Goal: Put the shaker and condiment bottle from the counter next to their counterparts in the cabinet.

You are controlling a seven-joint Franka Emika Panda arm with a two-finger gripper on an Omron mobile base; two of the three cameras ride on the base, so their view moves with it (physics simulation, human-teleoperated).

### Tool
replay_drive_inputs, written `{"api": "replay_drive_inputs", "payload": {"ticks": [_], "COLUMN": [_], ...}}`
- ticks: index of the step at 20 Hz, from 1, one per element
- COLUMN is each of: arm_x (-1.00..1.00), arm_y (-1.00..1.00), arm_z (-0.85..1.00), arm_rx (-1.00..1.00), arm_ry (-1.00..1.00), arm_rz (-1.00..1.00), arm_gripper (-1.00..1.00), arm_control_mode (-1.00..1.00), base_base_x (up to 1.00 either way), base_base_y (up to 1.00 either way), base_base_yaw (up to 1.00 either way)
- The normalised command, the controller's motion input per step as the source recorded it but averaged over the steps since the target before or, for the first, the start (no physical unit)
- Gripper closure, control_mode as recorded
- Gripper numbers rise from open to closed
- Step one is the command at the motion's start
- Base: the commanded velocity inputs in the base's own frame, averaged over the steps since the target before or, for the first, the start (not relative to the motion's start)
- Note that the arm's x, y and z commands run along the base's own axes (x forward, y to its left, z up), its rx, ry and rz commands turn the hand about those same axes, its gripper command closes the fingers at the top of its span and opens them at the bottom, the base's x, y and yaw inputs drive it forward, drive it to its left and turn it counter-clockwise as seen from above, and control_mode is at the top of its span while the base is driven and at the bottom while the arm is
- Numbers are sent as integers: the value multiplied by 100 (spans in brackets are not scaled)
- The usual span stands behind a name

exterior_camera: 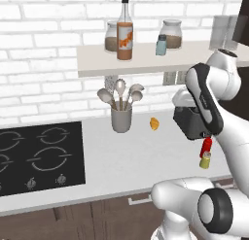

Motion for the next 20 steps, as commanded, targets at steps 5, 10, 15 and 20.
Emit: {"api": "replay_drive_inputs", "payload": {"ticks": [5, 10, 15, 20], "arm_x": [-3, 0, 0, 0], "arm_y": [-23, -25, -23, -25], "arm_z": [0, 0, 0, -5], "arm_rx": [10, 7, 5, 3], "arm_ry": [-14, -16, -14, -11], "arm_rz": [16, 23, 23, 22], "arm_gripper": [-100, -100, -100, -100], "arm_control_mode": [-100, -100, -100, -100], "base_base_x": [0, 0, 0, 0], "base_base_y": [0, 0, 0, 0], "base_base_yaw": [0, 0, 0, 0]}}
